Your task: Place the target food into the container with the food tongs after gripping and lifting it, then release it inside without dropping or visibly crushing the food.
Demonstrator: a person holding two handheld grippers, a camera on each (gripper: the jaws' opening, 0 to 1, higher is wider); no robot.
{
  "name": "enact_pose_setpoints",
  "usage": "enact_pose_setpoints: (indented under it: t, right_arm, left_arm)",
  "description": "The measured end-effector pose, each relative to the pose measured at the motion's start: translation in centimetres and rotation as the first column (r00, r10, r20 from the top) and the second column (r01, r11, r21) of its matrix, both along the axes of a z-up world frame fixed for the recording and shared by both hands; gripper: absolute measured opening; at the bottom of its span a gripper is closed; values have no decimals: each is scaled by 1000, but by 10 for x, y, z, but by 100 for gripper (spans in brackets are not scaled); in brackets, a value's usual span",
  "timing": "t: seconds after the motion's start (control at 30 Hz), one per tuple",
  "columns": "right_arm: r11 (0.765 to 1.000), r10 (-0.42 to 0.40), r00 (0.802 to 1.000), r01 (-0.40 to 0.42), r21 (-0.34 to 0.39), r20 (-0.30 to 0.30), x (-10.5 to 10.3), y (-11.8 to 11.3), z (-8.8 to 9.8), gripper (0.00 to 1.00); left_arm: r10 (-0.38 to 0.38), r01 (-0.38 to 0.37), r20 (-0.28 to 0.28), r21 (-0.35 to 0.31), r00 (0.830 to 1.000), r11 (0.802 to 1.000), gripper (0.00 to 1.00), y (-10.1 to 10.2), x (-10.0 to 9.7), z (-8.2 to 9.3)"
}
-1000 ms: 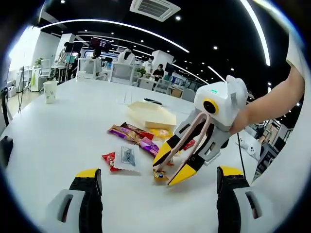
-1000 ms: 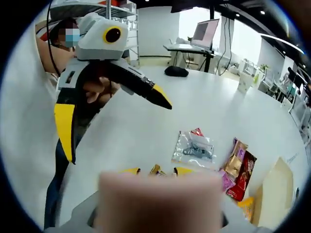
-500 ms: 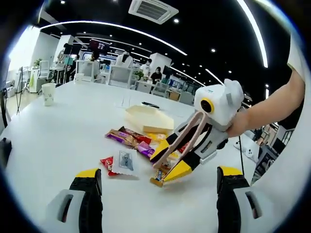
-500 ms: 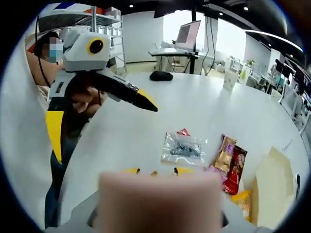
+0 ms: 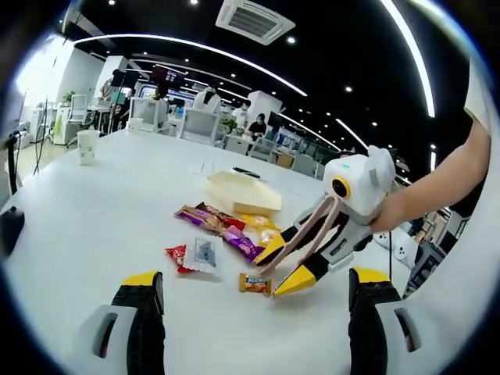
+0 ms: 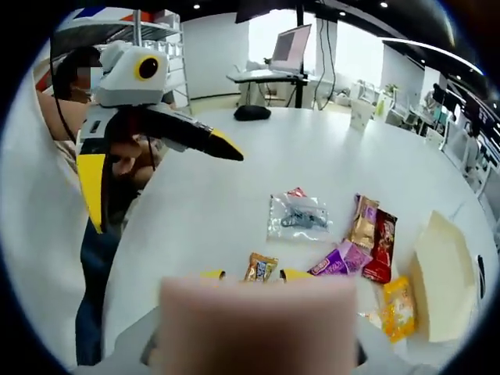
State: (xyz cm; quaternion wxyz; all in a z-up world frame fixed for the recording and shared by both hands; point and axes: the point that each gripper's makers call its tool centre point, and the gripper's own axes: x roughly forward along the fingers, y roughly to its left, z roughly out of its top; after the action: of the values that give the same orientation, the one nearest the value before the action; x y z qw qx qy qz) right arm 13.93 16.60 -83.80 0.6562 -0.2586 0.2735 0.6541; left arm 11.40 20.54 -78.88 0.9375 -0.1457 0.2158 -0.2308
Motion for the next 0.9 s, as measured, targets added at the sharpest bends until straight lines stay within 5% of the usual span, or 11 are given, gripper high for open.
enact_pose_setpoints:
  t: [0.67,0.9]
  right_arm:
    - [986,-167,986,167,8,-14,10,12,-7,27]
    - [992,-127,991,127,1,51,6,9,-10,26]
  left_arm:
    - [-23,23,11,26,1000,999,99,5,11,3]
    - [-33,33,7,22,999,999,99,1,11,1]
